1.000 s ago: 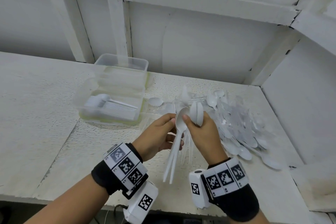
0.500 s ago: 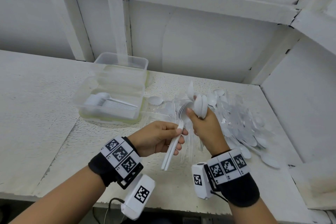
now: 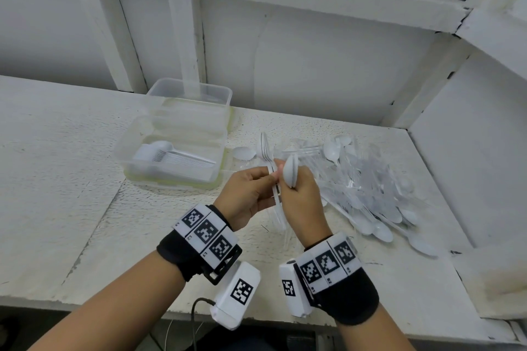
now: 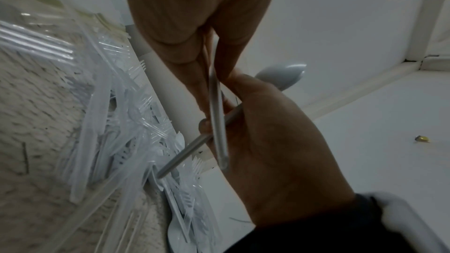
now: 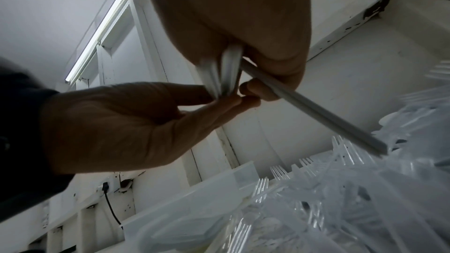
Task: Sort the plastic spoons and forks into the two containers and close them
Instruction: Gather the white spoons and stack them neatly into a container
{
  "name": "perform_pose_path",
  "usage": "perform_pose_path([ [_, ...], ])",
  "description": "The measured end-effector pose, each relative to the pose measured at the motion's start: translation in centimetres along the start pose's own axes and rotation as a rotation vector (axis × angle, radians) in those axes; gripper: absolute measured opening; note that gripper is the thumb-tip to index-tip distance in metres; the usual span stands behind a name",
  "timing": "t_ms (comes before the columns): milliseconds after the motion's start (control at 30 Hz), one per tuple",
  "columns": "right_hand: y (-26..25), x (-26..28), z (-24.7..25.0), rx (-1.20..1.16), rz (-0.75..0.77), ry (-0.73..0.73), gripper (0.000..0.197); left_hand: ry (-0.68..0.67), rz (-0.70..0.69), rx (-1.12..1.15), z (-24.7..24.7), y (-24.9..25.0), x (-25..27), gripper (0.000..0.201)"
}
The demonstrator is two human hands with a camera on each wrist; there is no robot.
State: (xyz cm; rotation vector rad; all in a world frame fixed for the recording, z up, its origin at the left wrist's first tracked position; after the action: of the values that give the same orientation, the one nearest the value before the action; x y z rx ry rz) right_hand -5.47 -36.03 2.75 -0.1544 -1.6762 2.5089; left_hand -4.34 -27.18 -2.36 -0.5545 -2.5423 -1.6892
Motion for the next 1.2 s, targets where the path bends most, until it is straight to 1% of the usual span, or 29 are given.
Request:
perform_pose_path([
  [67,-0.1,-0.2,-0.2,-0.041,-0.018,-0.003,0.022,0.014,0.005,-0.025,0.2,0.0,0.0,0.021],
  [133,0.0,-0.5,-0.4,-0.061,-0.048,-0.032,0.022,0.025,0.001,-0.03,0.4,0.2,0.1,0.011],
  [233,-0.3,-0.8,-0.7,0.013,-0.03,-0.086,0.027,0.041,-0.011,-0.025,0.5,0.6,0.2,0.016],
  [267,-0.5,-0.9,-0.3,0.029,-0.016,-0.063,0.026,0.043,-0.014,-0.02,0.6,0.7,0.2,0.015],
  [367,-0.7,-1.3,2.2,0.034,-0.004,0.09,0.022,0.069,-0.023,-0.02,1.0,0.9,0.3,0.011],
  [400,-0.8,-1.5,2.5,0.021,-0.004,0.097,0.028,0.072,-0.033,-0.03,1.2,1.0,0.4,0.011],
  [467,-0.7,-2.0,2.1,-0.025,-0.021,0.025,0.05,0.062,-0.049,-0.071,1.3,1.3,0.4,0.012],
  [500,-0.8,-2.3,1.8,-0.034,-0.035,-0.012,0.054,0.057,-0.054,-0.091,1.2,1.3,0.5,0.012],
  [533,-0.8,-2.6,1.6,-0.029,-0.042,-0.025,0.051,0.055,-0.058,-0.104,1.2,1.3,0.5,0.011],
  [600,-1.2,-3.3,1.5,0.013,-0.038,-0.008,0.029,0.055,-0.066,-0.119,1.0,1.3,0.6,0.011],
  [633,-1.4,-3.5,1.3,0.032,-0.026,0.002,0.02,0.054,-0.075,-0.128,0.9,1.2,0.6,0.011],
  [667,-1.6,-3.5,1.0,0.045,-0.008,0.007,0.016,0.049,-0.084,-0.143,0.8,1.2,0.5,0.011],
  [733,-1.9,-3.4,0.2,0.052,0.029,0.005,0.015,0.04,-0.105,-0.176,0.6,1.2,0.4,0.012],
  [800,-2.0,-3.2,-0.6,0.031,0.034,0.004,0.015,0.052,-0.122,-0.191,0.6,1.4,0.4,0.013],
  [967,-1.4,-3.2,-2.4,-0.087,-0.083,-0.092,0.017,0.133,-0.187,-0.285,1.9,2.0,0.4,0.016],
  [1033,-1.5,-3.1,-3.1,-0.104,-0.088,-0.117,0.022,0.155,-0.199,-0.309,2.4,2.2,0.4,0.018],
  [1100,-1.7,-2.9,-3.3,-0.101,-0.058,-0.097,0.02,0.149,-0.199,-0.297,2.4,2.4,0.5,0.019],
  [1167,-1.7,-2.8,-3.4,-0.171,-0.053,-0.074,0.014,0.131,-0.194,-0.3,2.2,2.6,0.6,0.017],
  [1200,-1.5,-2.7,-3.3,-0.199,-0.061,-0.064,0.015,0.127,-0.193,-0.319,2.2,2.6,0.5,0.017],
])
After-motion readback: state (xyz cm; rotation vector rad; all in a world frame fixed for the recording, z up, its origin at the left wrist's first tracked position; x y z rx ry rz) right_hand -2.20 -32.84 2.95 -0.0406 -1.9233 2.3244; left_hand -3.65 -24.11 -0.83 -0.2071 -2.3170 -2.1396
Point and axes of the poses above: each hand's wrist, its own x-axis away from the middle knuckle, its own z-axis out of the back of the hand, y = z × x, the point moved 10 cm from there along -x, towards the middle knuckle, and after that the axes turned 7 degrees about -z, right-handed, at the moved point
